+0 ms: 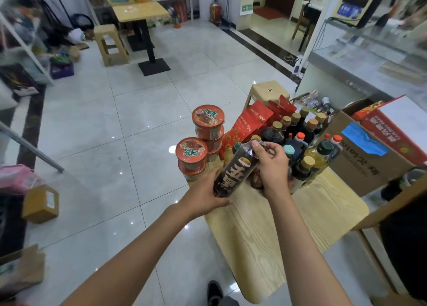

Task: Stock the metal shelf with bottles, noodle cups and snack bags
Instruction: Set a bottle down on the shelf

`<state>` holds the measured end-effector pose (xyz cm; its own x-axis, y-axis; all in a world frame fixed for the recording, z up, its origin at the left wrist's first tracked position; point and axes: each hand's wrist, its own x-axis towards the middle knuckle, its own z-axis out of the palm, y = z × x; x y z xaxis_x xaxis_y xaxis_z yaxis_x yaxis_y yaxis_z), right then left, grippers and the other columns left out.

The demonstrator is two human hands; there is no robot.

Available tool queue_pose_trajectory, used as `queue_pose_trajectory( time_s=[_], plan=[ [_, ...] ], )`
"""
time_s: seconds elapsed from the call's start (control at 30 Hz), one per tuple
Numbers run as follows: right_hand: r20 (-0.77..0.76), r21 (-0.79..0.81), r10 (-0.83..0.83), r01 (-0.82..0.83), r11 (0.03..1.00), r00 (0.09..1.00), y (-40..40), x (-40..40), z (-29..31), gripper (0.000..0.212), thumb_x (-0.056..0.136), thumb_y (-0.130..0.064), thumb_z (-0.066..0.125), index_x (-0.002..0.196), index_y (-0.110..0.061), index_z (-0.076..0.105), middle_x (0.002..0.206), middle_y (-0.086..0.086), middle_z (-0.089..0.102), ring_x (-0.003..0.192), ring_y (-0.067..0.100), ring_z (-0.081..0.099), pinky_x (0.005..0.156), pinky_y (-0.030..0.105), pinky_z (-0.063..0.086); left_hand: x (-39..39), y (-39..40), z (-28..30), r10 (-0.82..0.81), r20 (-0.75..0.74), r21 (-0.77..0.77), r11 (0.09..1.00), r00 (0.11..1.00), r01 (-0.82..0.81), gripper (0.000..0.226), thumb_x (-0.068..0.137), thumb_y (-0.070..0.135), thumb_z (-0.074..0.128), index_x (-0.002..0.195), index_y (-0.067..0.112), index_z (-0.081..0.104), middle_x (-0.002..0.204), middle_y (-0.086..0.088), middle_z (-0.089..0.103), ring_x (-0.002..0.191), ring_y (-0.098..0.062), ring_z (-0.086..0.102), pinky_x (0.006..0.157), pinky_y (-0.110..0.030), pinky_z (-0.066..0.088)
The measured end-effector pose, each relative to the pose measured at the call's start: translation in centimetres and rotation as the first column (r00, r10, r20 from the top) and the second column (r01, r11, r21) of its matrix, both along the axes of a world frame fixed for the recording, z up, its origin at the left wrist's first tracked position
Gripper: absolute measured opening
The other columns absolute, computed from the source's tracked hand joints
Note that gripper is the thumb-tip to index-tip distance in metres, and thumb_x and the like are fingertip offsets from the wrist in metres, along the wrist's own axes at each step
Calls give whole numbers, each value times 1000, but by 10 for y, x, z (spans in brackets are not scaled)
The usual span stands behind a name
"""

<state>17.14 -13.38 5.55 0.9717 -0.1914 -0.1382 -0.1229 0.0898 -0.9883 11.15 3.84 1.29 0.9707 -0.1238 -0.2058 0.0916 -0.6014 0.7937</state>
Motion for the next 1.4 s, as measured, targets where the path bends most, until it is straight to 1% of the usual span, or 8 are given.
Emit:
queue_pose_trajectory(
  time_s=[0.27,0.4,0.6,0.87,1.07,1.13,1.23,1.4],
  plan=[
    [123,64,106,-115,991,987,86,-4,53,37,78,-36,80,100,-10,65,94,7,74,78,14,72,59,23,55,-25,44,34,354,231,-8,932,906,-362,90,60,58,85,134,30,43,129,7,53,114,-12,55,91,-34,56],
    [167,50,237,-248,967,957,144,-9,77,34,74,-36,83,92,-13,67,91,10,75,81,23,73,69,38,61,-46,83,51,542,280,-123,839,793,-530,76,60,55,85,121,35,45,114,12,58,98,-11,62,73,-36,61],
    [217,53,458,-479,876,862,235,-42,108,25,80,-28,79,94,-13,66,74,-3,73,56,2,64,50,15,46,-91,150,79,741,319,-124,651,591,-749,70,61,54,86,113,42,40,107,18,59,92,-8,65,72,-30,61],
    [309,-70,800,-827,558,513,363,-118,141,33,84,-35,75,106,-11,65,83,-8,74,73,-1,69,56,14,49,-180,249,100,914,350,-209,288,203,-935,72,56,50,90,108,43,40,103,16,62,92,-9,66,69,-35,61],
    [345,-84,882,-926,369,321,471,-188,149,34,97,-41,53,95,-11,68,95,6,73,91,28,69,61,31,52,-268,314,121,914,392,-274,7,-105,-962,72,50,54,90,105,45,44,101,19,65,89,-5,66,68,-37,61],
    [347,-112,898,-939,325,269,500,-211,151,37,98,-43,47,93,-12,67,96,10,71,92,30,67,65,36,53,-289,332,129,898,413,-270,-36,-150,-962,74,47,57,89,105,45,44,101,20,65,92,-4,65,73,-39,60],
    [349,-178,927,-962,208,136,549,-255,157,41,103,-44,36,103,-16,66,98,1,68,90,11,64,75,22,51,-330,367,142,856,459,-250,-130,-236,-959,72,48,57,89,103,45,44,101,21,64,93,-1,63,79,-36,56],
    [313,-215,949,-976,32,-37,643,-326,171,57,95,-61,31,114,-21,66,113,-2,69,107,17,63,94,40,49,-398,431,158,801,471,-284,-258,-369,-923,71,50,48,93,104,42,46,98,21,64,91,2,62,81,-35,57]
  ],
)
